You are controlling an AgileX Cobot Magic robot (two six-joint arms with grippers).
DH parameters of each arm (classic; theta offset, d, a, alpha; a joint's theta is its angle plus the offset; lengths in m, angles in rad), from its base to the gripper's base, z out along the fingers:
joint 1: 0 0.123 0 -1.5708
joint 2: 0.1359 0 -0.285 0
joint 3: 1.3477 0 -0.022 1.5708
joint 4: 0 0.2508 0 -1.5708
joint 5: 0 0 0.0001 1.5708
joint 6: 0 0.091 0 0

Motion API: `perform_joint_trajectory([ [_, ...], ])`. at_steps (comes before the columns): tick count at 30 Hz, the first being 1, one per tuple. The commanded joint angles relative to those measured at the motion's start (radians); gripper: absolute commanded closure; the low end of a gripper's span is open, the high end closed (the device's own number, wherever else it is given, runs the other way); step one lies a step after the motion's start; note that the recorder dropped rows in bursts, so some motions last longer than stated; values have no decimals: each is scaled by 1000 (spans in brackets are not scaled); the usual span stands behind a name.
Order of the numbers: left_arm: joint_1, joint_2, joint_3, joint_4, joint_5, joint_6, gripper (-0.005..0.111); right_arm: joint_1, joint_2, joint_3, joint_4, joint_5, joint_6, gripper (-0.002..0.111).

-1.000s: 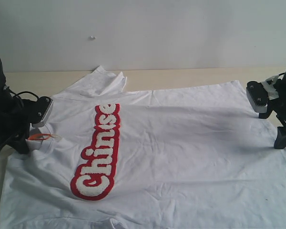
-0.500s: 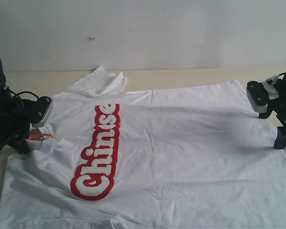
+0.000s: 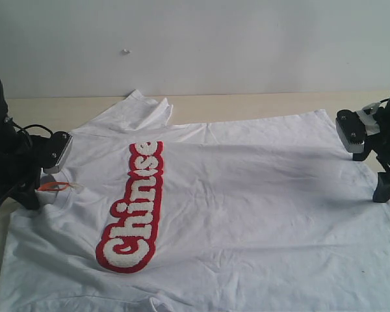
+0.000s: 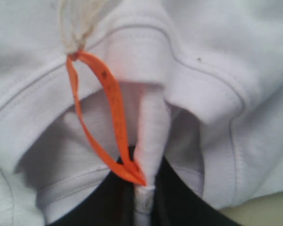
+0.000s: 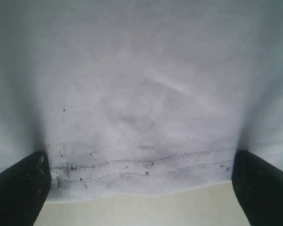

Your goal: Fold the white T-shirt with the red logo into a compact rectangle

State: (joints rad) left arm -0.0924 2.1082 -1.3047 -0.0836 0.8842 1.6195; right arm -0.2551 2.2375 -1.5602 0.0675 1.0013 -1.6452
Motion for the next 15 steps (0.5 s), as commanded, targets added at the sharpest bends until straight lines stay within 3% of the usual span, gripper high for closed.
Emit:
perform_joint_trajectory([
  [1,3,49,25,20,41,-1,107,-1,31,8,24,-88,-10,6],
  [4,3,49,25,20,41,-1,107,-1,31,8,24,-84,-10,15],
  [6,3,49,25,20,41,-1,107,-1,31,8,24,-80,-10,28],
  [12,3,49,25,20,41,-1,107,-1,31,8,24,-2,33,83],
  [14,3,49,25,20,41,-1,107,-1,31,8,48,14,149,103],
  [15,3,49,25,20,41,-1,107,-1,31,8,62,16,217,108],
])
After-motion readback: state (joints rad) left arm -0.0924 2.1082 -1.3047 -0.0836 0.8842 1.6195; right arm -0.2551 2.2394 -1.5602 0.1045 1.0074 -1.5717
